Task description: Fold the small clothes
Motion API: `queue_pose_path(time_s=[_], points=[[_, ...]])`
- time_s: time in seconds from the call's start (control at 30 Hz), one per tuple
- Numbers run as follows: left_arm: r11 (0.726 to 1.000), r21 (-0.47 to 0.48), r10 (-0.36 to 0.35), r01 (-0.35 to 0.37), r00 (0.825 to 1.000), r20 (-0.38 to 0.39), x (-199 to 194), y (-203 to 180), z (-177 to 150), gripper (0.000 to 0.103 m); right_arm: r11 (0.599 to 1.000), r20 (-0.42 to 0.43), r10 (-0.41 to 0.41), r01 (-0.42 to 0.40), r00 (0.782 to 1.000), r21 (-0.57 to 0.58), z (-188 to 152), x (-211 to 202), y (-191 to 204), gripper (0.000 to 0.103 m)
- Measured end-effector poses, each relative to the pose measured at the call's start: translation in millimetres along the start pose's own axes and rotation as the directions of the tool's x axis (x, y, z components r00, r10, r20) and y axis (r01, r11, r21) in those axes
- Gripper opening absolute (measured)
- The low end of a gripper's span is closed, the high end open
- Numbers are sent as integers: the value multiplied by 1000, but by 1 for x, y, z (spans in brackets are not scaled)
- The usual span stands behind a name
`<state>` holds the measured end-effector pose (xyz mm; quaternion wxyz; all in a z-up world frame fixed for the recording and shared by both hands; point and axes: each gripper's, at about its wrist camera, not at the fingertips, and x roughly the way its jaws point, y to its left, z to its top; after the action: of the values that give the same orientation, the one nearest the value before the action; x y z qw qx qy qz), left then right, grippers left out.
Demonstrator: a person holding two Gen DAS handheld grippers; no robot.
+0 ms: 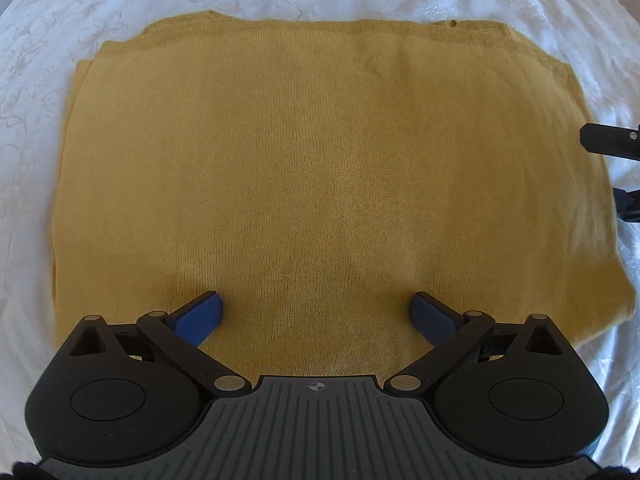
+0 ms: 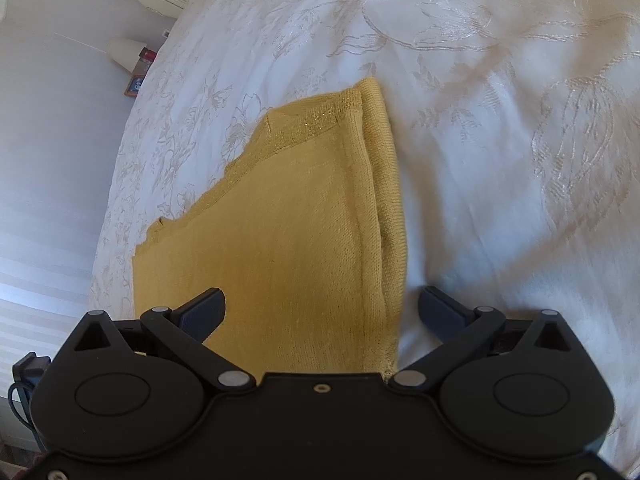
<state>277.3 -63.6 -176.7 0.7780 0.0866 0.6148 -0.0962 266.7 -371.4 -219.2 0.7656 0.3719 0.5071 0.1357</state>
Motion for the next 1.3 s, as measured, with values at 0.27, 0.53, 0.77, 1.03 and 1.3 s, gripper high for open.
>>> queue_pose_path(time_s=[0.27,0.53,0.77,1.03,1.3], points=[[1000,-11,-2,1,1000,-27,13,1,12,103,995,-6,79,-78,997,57,9,-2,-14,103],[1000,-12,4,-4,1000,-9,12,0,8,103,1000,-48,18,-17,999,24,11,2,0,103],[1000,-16,6,-6,1000,-5,5,-3,2,103,992,-90,-86,77,992,-104,7,11,23,103],[1000,-29,8,-8,1000,6,5,-2,-2,103,985,-96,-136,124,986,-122,7,4,24,74],[999,-33,8,-7,1000,14,3,0,-5,103,984,-83,-163,157,983,-82,7,-2,19,37]])
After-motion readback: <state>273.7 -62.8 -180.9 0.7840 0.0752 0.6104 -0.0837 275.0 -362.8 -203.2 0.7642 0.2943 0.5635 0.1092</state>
